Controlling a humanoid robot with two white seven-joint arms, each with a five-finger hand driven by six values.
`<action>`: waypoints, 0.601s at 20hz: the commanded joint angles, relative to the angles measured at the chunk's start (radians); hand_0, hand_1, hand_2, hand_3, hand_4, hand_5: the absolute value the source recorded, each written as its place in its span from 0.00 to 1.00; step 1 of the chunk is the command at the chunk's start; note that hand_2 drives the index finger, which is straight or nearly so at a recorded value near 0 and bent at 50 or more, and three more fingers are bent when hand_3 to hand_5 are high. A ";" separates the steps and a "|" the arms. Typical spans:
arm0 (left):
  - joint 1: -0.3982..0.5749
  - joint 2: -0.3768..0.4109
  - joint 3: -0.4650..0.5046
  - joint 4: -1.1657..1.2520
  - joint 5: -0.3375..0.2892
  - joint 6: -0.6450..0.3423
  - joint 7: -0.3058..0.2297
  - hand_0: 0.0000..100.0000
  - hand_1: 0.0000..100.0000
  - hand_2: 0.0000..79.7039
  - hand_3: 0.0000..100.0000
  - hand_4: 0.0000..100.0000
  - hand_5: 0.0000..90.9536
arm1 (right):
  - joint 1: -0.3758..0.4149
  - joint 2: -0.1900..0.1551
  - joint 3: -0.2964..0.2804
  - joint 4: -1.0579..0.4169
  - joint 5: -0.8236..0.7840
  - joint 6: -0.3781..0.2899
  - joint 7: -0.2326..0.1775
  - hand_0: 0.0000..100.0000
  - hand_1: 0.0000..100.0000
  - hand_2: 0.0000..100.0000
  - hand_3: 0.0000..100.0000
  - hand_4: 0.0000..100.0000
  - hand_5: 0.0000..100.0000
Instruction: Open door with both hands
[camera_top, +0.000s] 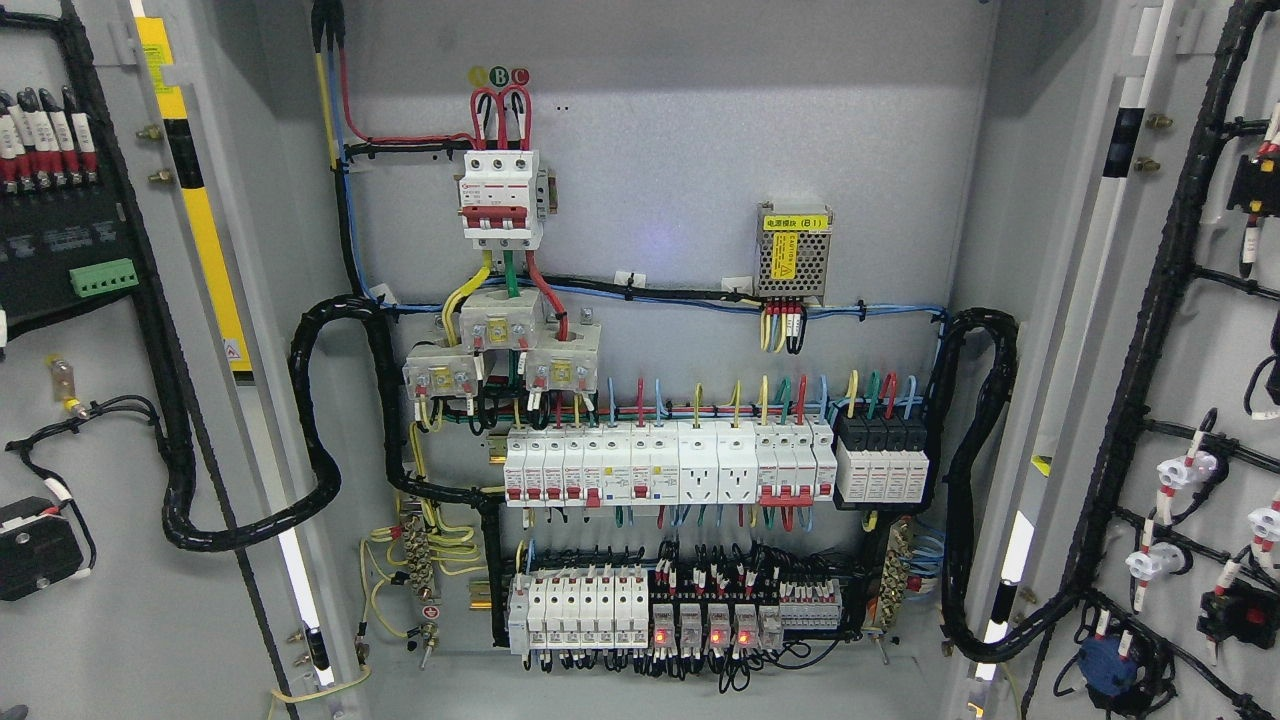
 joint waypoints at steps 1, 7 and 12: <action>0.030 -0.070 -0.072 -0.239 -0.016 -0.006 0.006 0.00 0.00 0.00 0.00 0.00 0.00 | 0.013 -0.005 0.070 -0.048 0.001 -0.002 0.007 0.21 0.14 0.00 0.00 0.00 0.00; 0.029 -0.168 -0.190 -0.301 -0.159 -0.016 0.069 0.00 0.00 0.00 0.00 0.00 0.00 | 0.041 -0.044 0.189 -0.053 0.004 -0.008 0.011 0.21 0.14 0.00 0.00 0.00 0.00; 0.029 -0.392 -0.292 -0.241 -0.449 -0.019 0.070 0.00 0.00 0.00 0.00 0.00 0.00 | 0.070 -0.057 0.350 0.037 0.015 -0.002 0.013 0.21 0.14 0.00 0.00 0.00 0.00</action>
